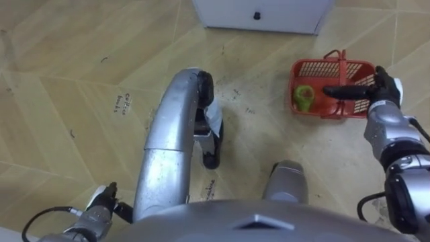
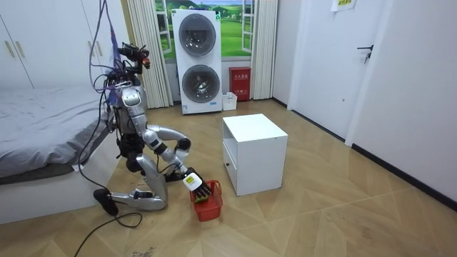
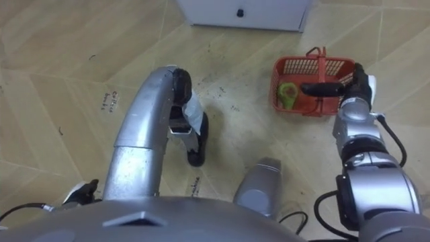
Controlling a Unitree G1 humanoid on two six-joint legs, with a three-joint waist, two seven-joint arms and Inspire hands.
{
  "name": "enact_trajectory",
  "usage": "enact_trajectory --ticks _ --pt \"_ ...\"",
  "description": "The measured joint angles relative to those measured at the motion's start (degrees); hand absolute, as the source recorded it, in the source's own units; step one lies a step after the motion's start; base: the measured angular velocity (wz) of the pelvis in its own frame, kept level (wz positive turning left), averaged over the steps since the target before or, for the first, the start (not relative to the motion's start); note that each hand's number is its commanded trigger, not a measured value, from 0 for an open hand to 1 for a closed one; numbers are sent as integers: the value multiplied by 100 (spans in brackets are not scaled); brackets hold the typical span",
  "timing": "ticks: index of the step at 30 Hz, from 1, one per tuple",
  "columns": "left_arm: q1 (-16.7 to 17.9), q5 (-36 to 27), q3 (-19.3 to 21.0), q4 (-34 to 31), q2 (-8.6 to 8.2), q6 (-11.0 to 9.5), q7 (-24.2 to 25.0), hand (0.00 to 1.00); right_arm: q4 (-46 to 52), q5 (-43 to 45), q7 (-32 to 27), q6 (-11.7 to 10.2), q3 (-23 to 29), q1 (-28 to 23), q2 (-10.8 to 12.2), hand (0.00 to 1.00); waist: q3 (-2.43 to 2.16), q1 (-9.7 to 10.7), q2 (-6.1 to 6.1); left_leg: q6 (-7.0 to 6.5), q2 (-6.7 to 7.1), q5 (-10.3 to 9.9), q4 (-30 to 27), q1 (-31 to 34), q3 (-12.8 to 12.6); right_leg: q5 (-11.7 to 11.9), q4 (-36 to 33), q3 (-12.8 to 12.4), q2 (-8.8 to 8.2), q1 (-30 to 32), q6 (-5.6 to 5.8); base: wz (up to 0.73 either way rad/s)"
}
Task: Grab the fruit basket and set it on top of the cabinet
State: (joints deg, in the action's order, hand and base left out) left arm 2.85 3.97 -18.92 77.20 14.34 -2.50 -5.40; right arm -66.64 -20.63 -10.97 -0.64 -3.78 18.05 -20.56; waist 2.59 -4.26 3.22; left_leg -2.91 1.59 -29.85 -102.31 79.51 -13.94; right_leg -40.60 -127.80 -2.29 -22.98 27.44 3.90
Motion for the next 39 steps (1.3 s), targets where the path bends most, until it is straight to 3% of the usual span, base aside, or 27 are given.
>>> enact_trajectory --ticks 10,11,13,27,39 --pt "-1 -2 -184 -20 2 69 272 0 -465 -200 264 15 -58 175 -144 1 6 -98 -93 -8 -84 22 56 78 -138 -20 -89 -149 -83 268 30 -1" --pt "-2 -2 -194 -20 2 71 282 0 -470 -197 288 15 -76 178 -180 51 12 -96 -102 -12 -85 27 57 85 -141 -22 -92 -149 -84 275 33 0" --pt "9 -2 -204 -20 7 96 323 0 -489 -198 353 27 -152 184 -283 100 10 -101 -123 -14 -87 28 61 92 -159 -28 -99 -182 -81 305 47 0" --pt "7 -31 -409 -20 9 104 374 0 -512 -378 666 64 -406 273 -401 100 26 -345 -108 -8 -80 32 77 124 -178 -30 -111 -209 -88 363 52 0" --pt "8 -222 -445 -20 9 118 390 0 -522 -407 704 77 -600 273 -435 100 29 -356 -102 -8 -89 33 65 184 -179 -31 -132 -242 -82 448 53 0"
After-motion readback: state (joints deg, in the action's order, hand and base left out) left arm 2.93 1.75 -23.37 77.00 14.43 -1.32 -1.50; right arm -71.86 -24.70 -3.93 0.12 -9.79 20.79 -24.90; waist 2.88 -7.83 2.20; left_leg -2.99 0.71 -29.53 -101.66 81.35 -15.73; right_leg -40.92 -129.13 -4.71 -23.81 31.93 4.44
